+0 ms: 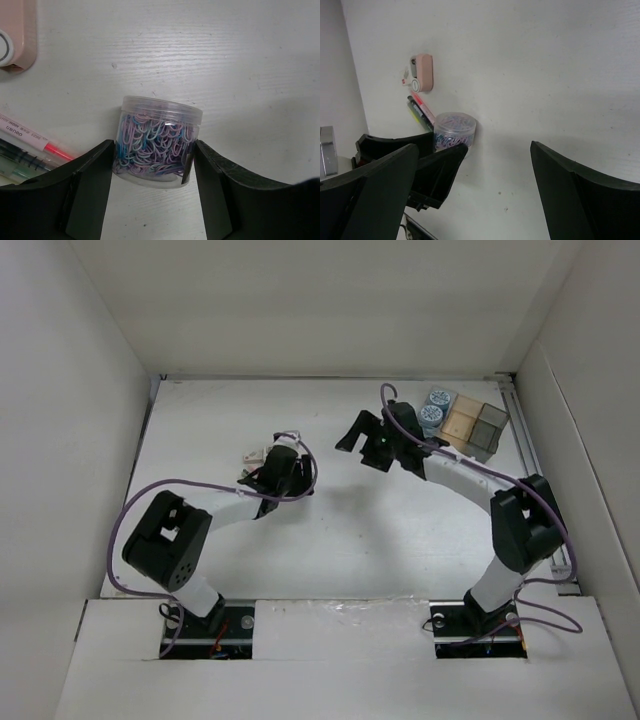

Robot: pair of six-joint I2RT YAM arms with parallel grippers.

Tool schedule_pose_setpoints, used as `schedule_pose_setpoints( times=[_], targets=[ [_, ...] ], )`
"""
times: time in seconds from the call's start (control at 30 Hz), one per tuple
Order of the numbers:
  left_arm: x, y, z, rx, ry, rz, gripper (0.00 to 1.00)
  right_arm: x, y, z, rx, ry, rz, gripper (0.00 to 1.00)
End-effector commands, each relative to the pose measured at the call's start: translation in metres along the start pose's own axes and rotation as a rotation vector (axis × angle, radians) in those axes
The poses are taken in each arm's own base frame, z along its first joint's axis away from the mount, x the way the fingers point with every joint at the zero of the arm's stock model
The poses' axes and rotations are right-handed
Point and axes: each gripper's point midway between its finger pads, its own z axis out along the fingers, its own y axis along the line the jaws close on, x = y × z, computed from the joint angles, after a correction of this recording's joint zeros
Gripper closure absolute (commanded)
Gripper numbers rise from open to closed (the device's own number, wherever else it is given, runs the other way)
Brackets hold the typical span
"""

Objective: Sort the stationery into containers
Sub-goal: Pick up the stationery from the center of the board.

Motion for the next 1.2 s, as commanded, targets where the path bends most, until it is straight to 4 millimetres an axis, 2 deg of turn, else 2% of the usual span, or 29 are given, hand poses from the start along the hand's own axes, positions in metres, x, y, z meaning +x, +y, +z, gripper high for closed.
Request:
schedule_pose_setpoints(
  times=[0.0, 0.03, 0.13, 0.17, 0.2, 0.23, 0.27, 0.37, 0.4, 0.57, 0.73, 0.87, 1.0, 1.17],
  targets=[
    [-0.033, -0.022, -0.022, 0.113, -0.108, -0.017, 0.65, -0.018, 0.031, -0.026, -0.119, -0.051, -0.006, 0.0],
    [-0.045, -0.03, -0.032, 0.156, -0.154, -0.023, 0.65, -0.019, 0.035, -0.03, -0.133, -0.05, -0.008, 0.0],
    [-0.049, -0.038, -0.047, 0.229, -0.207, -0.026, 0.65, -0.021, 0.04, -0.045, -0.166, -0.054, -0.01, 0.0],
    [-0.056, -0.048, -0.061, 0.289, -0.238, -0.024, 0.65, -0.023, 0.035, -0.049, -0.171, -0.048, 0.0, 0.0],
    [-0.058, -0.051, -0.068, 0.319, -0.256, -0.022, 0.65, -0.019, 0.036, -0.057, -0.187, -0.037, -0.003, 0.0],
    [-0.051, -0.051, -0.071, 0.337, -0.255, -0.019, 0.65, -0.02, 0.033, -0.061, -0.193, -0.036, -0.006, 0.0],
    [-0.06, -0.059, -0.085, 0.394, -0.301, -0.015, 0.65, -0.013, 0.037, -0.066, -0.222, -0.002, -0.011, 0.0],
    [-0.057, -0.072, -0.103, 0.504, -0.33, 0.015, 0.65, -0.004, 0.038, -0.074, -0.264, 0.045, -0.02, 0.0],
    [-0.059, -0.076, -0.11, 0.534, -0.349, 0.031, 0.65, 0.009, 0.047, -0.077, -0.3, 0.091, -0.049, 0.0],
    [-0.051, -0.09, -0.122, 0.647, -0.35, 0.076, 0.65, 0.033, 0.052, -0.078, -0.344, 0.177, -0.085, 0.0],
    [-0.047, -0.105, -0.135, 0.755, -0.338, 0.122, 0.65, 0.046, 0.061, -0.078, -0.388, 0.236, -0.099, 0.0],
    [-0.04, -0.114, -0.138, 0.78, -0.333, 0.155, 0.65, 0.053, 0.06, -0.074, -0.395, 0.261, -0.111, 0.0],
    [-0.036, -0.116, -0.136, 0.783, -0.323, 0.166, 0.65, 0.073, 0.066, -0.071, -0.418, 0.333, -0.121, 0.0],
    [-0.039, -0.118, -0.139, 0.794, -0.328, 0.17, 0.65, 0.087, 0.071, -0.066, -0.411, 0.354, -0.138, 0.0]
  ],
)
